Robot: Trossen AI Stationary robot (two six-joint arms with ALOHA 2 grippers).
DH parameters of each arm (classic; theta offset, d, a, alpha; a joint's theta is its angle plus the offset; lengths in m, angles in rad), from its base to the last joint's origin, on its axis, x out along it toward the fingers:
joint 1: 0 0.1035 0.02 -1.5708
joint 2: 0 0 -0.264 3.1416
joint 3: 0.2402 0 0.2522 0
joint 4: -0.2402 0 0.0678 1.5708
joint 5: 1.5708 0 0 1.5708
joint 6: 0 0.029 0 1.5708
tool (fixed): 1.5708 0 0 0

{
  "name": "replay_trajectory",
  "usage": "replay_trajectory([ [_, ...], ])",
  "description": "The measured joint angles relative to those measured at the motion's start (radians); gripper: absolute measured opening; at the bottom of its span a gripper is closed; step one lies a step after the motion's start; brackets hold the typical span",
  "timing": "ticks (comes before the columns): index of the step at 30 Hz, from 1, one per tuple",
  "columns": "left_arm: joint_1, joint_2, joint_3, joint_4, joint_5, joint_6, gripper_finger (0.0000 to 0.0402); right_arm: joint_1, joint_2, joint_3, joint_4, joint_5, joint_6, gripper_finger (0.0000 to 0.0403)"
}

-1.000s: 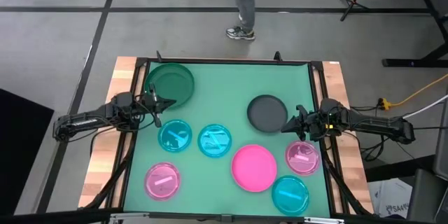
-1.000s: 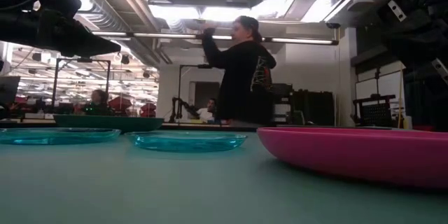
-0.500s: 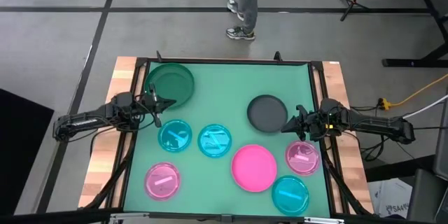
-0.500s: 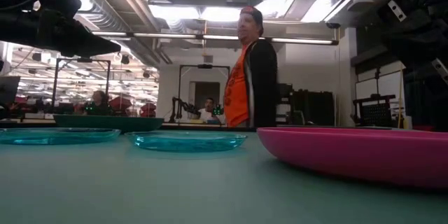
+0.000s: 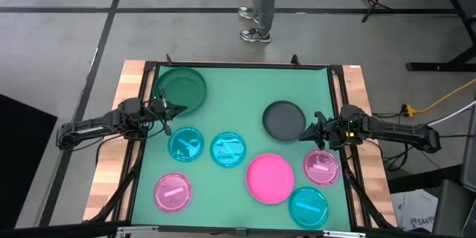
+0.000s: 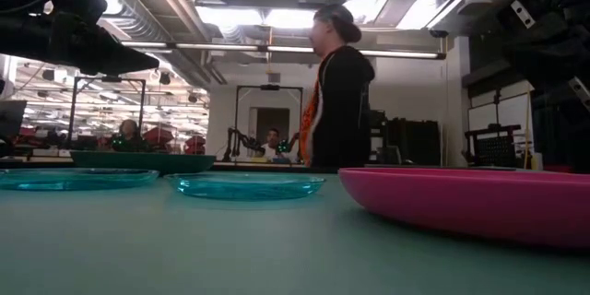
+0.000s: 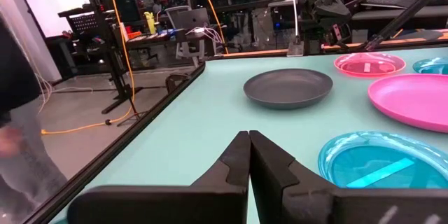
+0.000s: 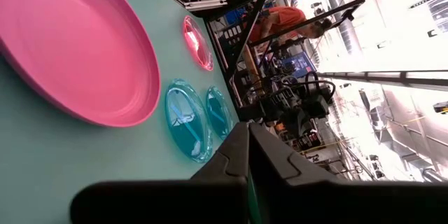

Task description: Stack plastic plates

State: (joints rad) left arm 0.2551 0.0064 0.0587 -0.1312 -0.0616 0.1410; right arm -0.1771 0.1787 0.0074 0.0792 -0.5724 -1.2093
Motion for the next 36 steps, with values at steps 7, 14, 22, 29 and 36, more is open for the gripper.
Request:
replay_trajectory([
  [7,0.000,0.000,0.000,0.000,0.000,0.000,0.0000,0.000,0.000,0.000,0.000,0.012,0.000,0.0005],
  [14,0.000,0.000,0.000,0.001,0.001,-0.020,0.0000,0.000,0.000,0.000,0.000,0.013,0.000,0.0005],
  [22,0.000,0.000,-0.001,0.011,0.000,-0.221,0.0000,0.000,0.000,0.000,0.000,0.013,0.000,0.0005],
  [29,0.000,0.000,-0.001,0.012,0.000,-0.272,0.0002,0.000,0.000,0.000,0.000,0.042,0.000,0.0005],
  [36,0.000,0.000,-0.001,0.024,-0.027,-0.453,0.0058,0.000,0.000,0.000,0.000,0.042,0.000,0.0005],
])
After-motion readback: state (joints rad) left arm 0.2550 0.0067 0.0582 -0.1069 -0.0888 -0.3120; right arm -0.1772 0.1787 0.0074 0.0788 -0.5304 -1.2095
